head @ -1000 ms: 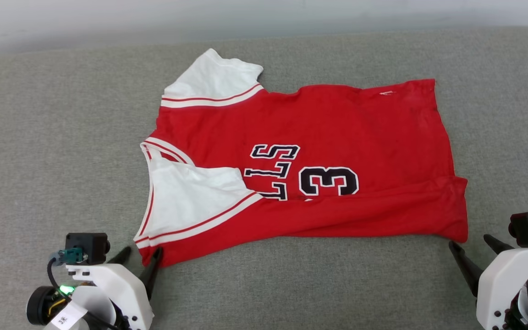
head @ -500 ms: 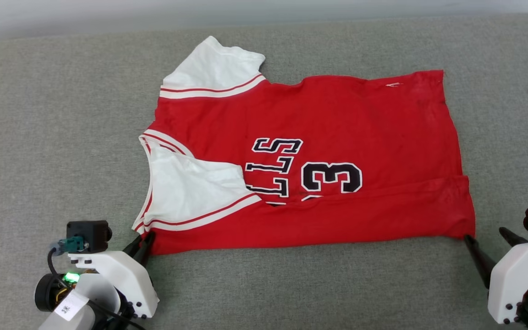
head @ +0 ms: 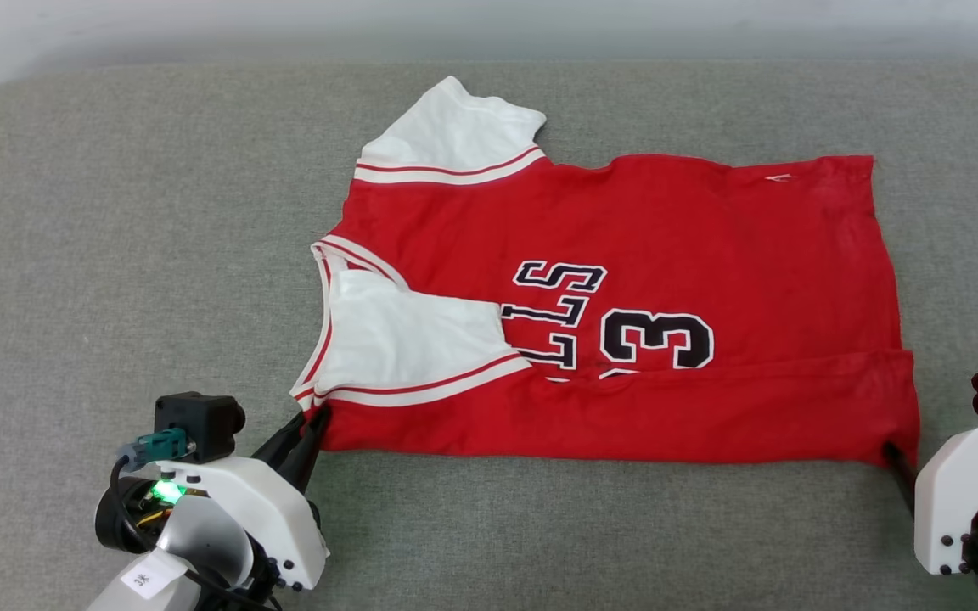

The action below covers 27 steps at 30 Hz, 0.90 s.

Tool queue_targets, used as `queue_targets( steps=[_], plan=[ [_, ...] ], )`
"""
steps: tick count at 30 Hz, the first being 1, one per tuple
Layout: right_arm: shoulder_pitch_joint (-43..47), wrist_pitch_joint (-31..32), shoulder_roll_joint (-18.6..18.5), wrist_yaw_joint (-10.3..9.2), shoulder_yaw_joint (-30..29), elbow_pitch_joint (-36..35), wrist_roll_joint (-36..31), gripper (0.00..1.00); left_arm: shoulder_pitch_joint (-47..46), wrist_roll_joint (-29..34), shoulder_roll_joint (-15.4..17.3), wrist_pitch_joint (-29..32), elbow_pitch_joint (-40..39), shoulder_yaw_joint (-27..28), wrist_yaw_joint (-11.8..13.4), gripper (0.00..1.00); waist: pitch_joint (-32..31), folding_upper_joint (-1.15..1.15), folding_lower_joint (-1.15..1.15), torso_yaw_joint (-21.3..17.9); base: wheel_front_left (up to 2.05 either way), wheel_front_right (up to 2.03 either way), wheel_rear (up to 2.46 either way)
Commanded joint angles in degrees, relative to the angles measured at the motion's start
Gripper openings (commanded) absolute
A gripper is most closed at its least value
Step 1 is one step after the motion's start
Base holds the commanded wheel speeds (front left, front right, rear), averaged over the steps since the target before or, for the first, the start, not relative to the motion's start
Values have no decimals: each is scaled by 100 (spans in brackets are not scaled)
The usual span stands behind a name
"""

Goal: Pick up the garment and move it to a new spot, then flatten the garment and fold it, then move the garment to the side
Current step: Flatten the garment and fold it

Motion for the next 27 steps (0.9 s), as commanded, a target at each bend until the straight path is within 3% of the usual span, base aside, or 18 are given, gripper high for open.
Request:
queue_targets(
  steps=[1,10,12,13,27],
  plan=[
    [-98,-9,7,-6,-3,72,-11,100,22,44,16,13,-74,-24,31,0,28,0,0,42,0,0,0],
    [-178,17,131,-5,183,810,71,100,5,82,60,103,-276,-92,69,0,135,0,0,148,0,0,0],
    [-174,39,155,-4,226,954,119,40,11,72,73,139,-267,-103,70,0,138,0,0,154,0,0,0],
    [-177,32,159,-4,240,1015,127,0,18,63,78,148,-255,-108,73,0,134,0,0,153,0,0,0],
    [-109,-81,-286,-10,93,985,396,0,324,-60,218,187,8,-113,80,0,-343,0,0,63,0,0,0]
  ],
)
